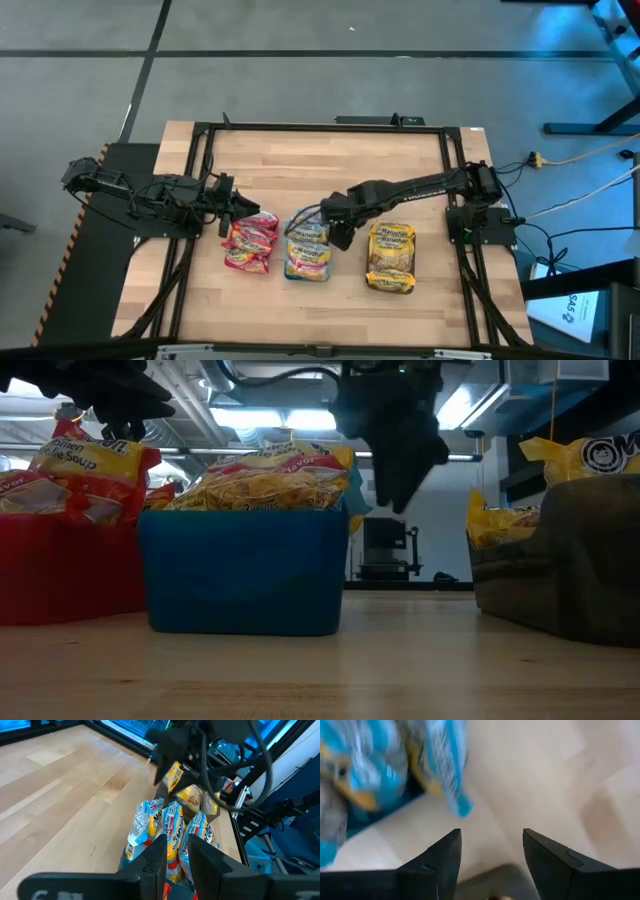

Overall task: Sort Maruchan noodles
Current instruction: Adjust the blue noodle packs in the blue bin

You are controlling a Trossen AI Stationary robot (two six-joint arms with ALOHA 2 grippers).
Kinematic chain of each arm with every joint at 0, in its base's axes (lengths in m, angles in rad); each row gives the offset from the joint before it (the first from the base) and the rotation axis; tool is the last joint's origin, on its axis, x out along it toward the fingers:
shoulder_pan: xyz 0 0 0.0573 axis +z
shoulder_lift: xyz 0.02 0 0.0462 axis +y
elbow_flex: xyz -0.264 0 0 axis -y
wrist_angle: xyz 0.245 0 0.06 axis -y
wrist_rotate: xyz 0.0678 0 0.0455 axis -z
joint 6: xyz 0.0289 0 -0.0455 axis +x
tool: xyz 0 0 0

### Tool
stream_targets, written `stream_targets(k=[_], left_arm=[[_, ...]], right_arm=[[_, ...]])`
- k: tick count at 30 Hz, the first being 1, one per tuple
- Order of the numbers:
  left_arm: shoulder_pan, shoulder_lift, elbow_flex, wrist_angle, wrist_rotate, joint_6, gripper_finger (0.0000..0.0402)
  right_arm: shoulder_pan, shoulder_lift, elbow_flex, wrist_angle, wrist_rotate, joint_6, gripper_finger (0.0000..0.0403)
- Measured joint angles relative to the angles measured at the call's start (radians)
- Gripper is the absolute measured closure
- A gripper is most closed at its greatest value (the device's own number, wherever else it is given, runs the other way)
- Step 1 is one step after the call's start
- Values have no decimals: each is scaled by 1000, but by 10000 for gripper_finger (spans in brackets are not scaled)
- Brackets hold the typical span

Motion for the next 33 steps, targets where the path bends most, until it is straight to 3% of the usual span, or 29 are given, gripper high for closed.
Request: stream_targets(k=[5, 12, 21, 28, 33], left_arm=[[0, 0, 0, 0, 0, 0, 331], [0, 0, 0, 0, -1, 0, 331], [0, -1, 0, -14, 31, 43, 331], [-1, -87, 59, -322, 48, 47, 331], [0, -151, 101, -342, 45, 80, 331]], right_arm=[[-30, -1, 96, -67, 133, -13, 194], [-78, 0, 135, 83, -24, -123, 194], [-78, 19, 134, 213, -31, -246, 194], [-79, 43, 134, 248, -47, -242, 194], [-78, 61, 132, 340, -66, -241, 194]])
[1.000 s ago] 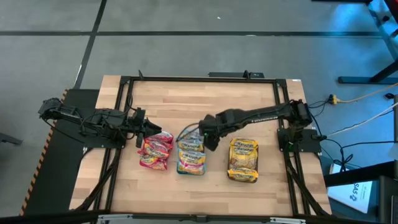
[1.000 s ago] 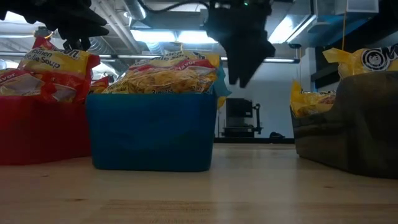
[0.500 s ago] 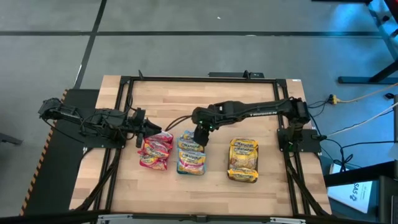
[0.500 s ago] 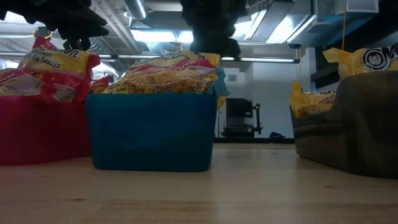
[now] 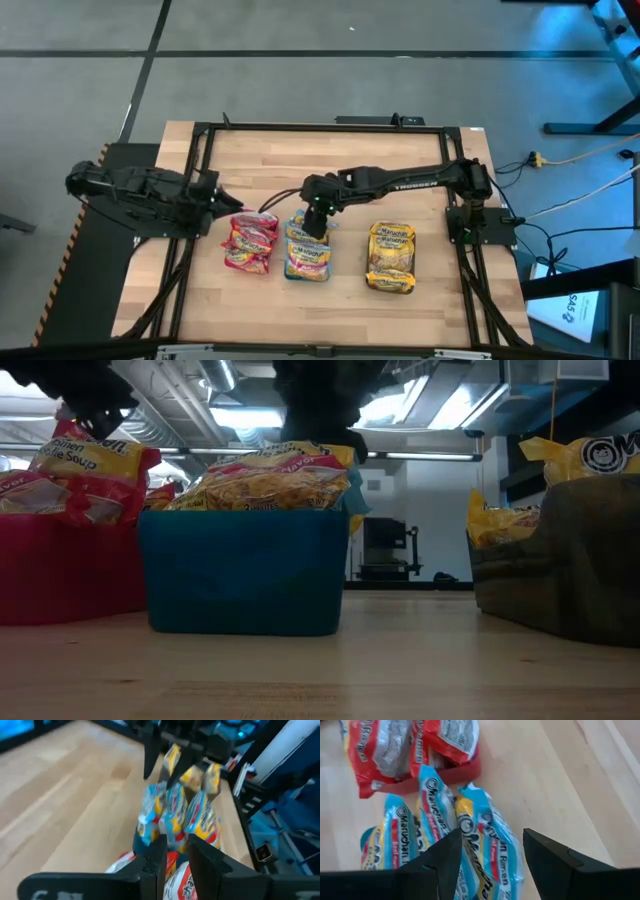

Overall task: Sort Maruchan noodles
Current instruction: Adjust the blue noodle packs in the blue bin

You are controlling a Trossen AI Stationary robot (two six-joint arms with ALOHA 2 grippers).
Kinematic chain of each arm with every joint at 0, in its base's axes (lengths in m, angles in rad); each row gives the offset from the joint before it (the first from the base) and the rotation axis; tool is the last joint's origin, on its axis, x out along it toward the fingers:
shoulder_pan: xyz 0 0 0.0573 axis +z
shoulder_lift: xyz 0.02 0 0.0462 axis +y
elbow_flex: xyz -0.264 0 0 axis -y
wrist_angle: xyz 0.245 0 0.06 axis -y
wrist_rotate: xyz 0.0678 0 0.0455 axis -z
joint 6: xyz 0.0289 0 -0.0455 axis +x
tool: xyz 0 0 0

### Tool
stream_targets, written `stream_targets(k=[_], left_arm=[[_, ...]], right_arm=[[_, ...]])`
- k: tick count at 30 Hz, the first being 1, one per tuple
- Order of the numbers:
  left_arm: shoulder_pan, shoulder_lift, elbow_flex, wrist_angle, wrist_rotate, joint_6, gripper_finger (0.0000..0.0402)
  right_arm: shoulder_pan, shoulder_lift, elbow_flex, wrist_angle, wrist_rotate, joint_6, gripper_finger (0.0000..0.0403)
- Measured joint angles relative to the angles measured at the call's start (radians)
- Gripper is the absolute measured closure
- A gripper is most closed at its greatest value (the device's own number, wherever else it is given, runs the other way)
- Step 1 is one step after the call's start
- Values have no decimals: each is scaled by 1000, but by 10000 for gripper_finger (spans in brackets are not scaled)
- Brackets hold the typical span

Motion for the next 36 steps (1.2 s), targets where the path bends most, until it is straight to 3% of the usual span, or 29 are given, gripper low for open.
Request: stream_targets(k=[5, 12, 31, 36], left_arm=[[0, -31, 7, -13, 7, 53, 331], [0, -36, 7, -94, 5, 81, 331], [0, -35, 6, -96, -3, 105, 331], [0, -35, 6, -95, -38, 105, 331]], right_arm=[[-2, 5, 2, 92, -3, 2, 194], [-2, 10, 0, 1, 37, 0, 194], [-1, 89, 0, -22, -26, -6, 195], [-2, 81, 0, -19, -24, -6, 226]])
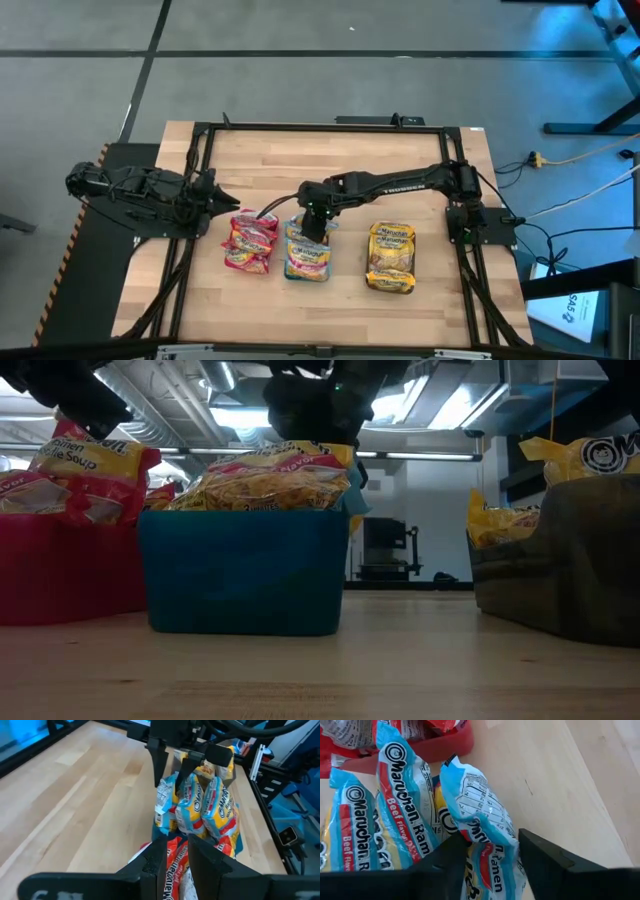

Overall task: Sort Maruchan noodles
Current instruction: Adjust the blue noodle packs in the blue bin

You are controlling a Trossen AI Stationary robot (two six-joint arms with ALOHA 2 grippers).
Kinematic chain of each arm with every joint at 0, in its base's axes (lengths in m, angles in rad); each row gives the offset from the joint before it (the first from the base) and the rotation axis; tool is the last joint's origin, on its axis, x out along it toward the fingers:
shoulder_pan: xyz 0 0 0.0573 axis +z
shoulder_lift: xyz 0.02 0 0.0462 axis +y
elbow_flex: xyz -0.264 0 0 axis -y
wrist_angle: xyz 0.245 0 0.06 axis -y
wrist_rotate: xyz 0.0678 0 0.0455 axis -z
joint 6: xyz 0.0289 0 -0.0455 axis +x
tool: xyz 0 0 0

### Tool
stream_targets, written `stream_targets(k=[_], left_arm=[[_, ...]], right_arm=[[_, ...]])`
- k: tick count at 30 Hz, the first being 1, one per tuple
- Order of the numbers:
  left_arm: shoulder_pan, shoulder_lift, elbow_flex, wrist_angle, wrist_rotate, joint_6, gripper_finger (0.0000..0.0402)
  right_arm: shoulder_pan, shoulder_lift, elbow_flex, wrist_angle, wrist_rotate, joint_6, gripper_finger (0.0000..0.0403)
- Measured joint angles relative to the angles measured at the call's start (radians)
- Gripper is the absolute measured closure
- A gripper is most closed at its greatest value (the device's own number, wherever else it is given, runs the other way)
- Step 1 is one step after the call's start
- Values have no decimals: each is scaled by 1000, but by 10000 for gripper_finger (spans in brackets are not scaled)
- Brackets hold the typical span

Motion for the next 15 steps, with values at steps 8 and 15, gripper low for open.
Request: stream_targets(k=[8, 15], left_arm=[[0, 0, 0, 1, -11, 0, 331], [0, 0, 0, 2, -11, 0, 331]], right_arm=[[-4, 0, 0, -6, -12, 0, 319], [-30, 0, 0, -7, -53, 0, 382]])
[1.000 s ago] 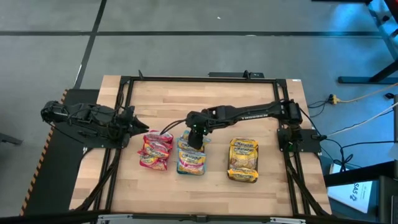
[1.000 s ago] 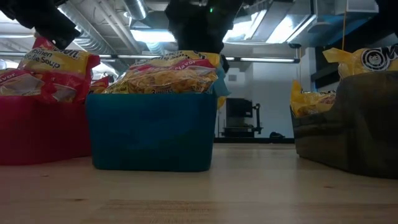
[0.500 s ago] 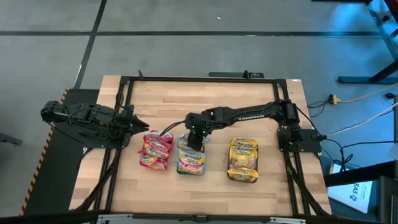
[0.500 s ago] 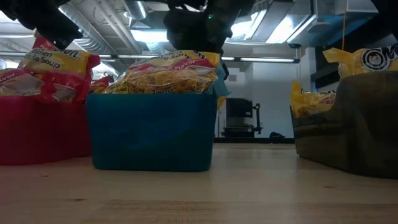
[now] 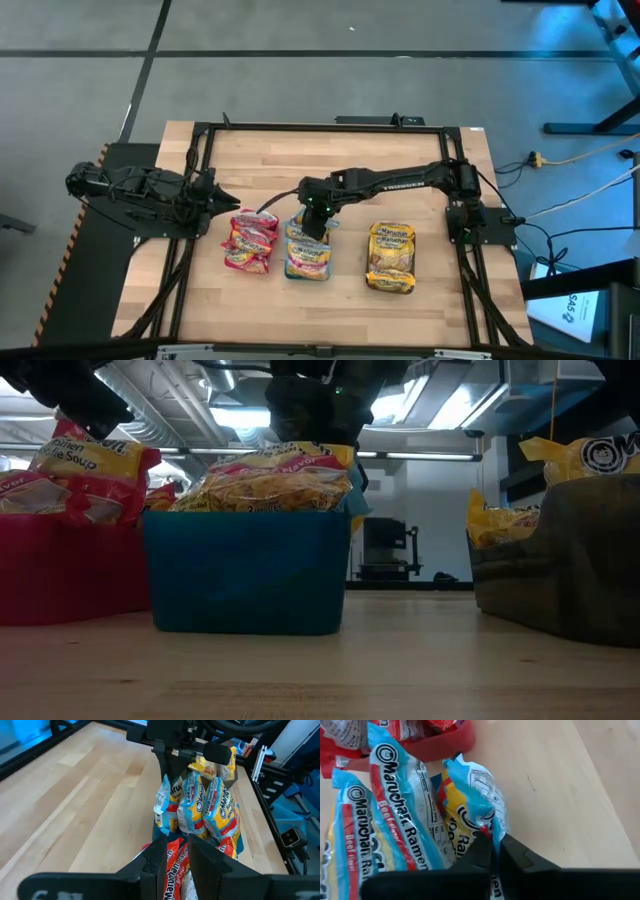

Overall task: Sort Maruchan noodles
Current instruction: Adjust the blue noodle packs in the blue bin

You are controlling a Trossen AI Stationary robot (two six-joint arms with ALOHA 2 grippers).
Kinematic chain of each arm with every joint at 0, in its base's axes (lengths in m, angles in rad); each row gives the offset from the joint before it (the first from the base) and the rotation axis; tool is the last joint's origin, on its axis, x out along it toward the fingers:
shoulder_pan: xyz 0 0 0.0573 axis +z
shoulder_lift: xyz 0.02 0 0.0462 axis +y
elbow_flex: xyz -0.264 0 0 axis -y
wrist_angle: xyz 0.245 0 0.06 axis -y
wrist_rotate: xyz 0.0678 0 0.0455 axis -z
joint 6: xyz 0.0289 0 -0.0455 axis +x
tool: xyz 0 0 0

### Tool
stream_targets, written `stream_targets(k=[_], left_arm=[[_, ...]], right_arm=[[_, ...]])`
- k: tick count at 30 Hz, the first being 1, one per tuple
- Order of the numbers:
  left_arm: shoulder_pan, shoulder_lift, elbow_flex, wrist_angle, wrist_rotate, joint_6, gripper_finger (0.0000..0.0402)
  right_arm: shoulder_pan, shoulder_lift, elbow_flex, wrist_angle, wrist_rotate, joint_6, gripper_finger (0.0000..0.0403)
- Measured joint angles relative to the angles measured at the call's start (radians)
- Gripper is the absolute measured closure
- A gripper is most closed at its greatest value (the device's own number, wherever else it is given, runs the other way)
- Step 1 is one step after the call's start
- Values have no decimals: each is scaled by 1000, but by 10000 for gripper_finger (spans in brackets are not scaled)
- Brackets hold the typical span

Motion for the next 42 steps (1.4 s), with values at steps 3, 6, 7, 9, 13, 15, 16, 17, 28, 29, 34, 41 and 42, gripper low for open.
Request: stream_targets(k=[3, 6, 7, 9, 13, 15, 16, 17, 28, 29, 34, 41, 42], left_arm=[[0, 0, 0, -1, 0, 0, 331], [0, 0, 0, -20, -1, 1, 331], [0, 0, 0, -27, -1, 2, 331], [0, 0, 0, -42, -2, 2, 331], [0, 0, 0, -55, -8, 2, 331], [0, 0, 0, -55, -8, 2, 331], [0, 0, -1, -56, -8, 2, 331], [0, 0, -1, -55, -8, 2, 331], [0, 0, -1, -56, -8, 3, 331], [0, 0, -1, -56, -8, 3, 331], [0, 0, -1, -56, -8, 3, 331], [0, 0, -1, -56, -8, 3, 331], [0, 0, -1, -56, -8, 2, 331]], right_arm=[[-13, -8, 0, -7, -30, 0, 398], [-17, -25, 0, -21, -33, 0, 397], [-17, -31, 0, -23, -25, 0, 397], [-17, -53, 0, -34, -21, 0, 398], [-16, -84, 2, -51, -19, -4, 400], [-16, -92, 2, -75, -26, -1, 401], [-16, -92, 2, -85, -30, 1, 401], [-16, -93, 2, -89, -38, 1, 401], [-21, -90, 2, -82, -109, 4, 402], [-21, -86, 2, -78, -117, 4, 402], [-21, -77, 1, -79, -120, 3, 402], [-23, -75, 1, -81, -127, -18, 402], [-28, -75, 0, -79, -127, -19, 402]])
